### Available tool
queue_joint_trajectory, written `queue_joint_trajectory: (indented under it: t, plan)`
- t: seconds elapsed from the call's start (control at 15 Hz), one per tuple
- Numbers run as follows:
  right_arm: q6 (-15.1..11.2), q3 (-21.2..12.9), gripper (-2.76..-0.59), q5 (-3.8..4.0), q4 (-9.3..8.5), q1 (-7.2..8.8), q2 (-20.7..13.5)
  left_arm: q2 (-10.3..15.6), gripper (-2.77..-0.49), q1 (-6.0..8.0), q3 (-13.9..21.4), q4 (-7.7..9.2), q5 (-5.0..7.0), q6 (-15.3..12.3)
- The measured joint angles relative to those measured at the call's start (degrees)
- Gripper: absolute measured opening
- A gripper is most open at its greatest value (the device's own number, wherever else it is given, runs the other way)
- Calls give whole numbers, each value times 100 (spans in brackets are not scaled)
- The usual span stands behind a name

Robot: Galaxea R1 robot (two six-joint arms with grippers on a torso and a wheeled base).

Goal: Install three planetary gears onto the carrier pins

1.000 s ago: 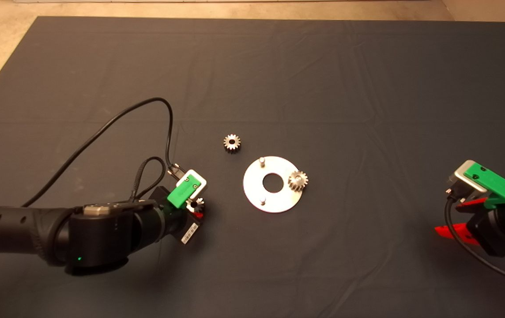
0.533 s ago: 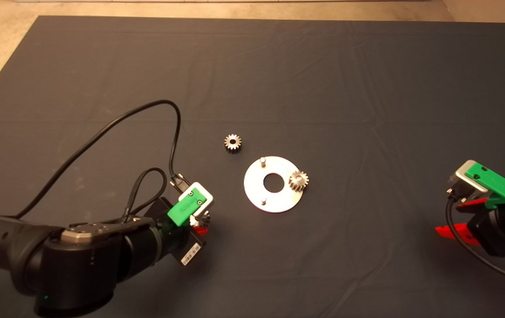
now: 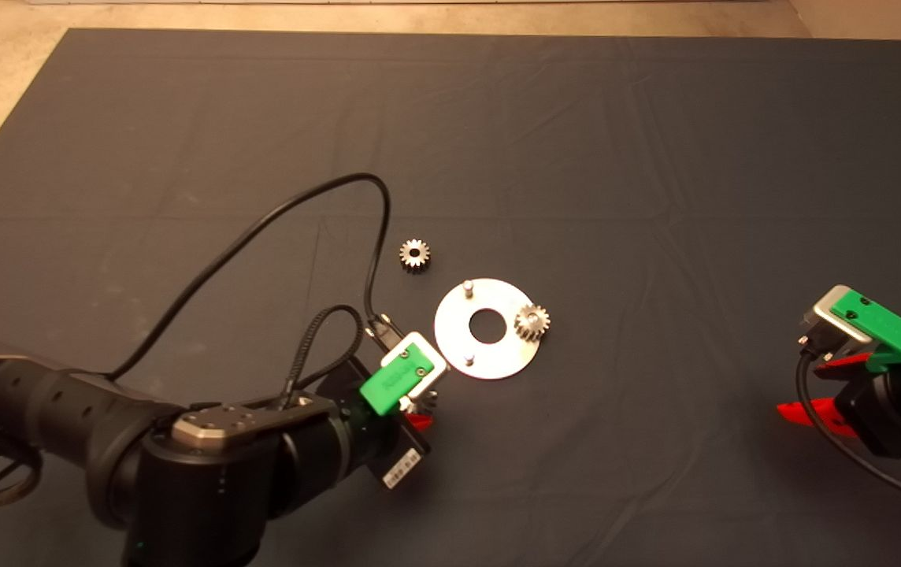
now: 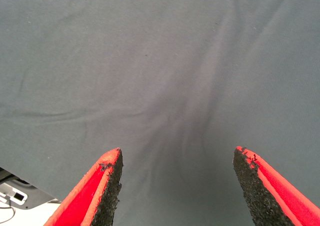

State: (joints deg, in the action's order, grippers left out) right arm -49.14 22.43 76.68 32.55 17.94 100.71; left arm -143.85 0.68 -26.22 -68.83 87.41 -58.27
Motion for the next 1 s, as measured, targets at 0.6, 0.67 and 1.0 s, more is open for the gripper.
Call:
queue_joint_trajectory:
  t: [0.6,0.67,1.0]
  plan:
    - [69,-2,-173,-24,0,-1,-156,-416,-271,96,-542,1,63,0]
    - [88,-2,-173,-30,0,0,-181,-448,-271,96,-590,0,66,0]
    - [133,-2,-173,-132,0,0,-313,-726,-271,96,-938,1,62,4]
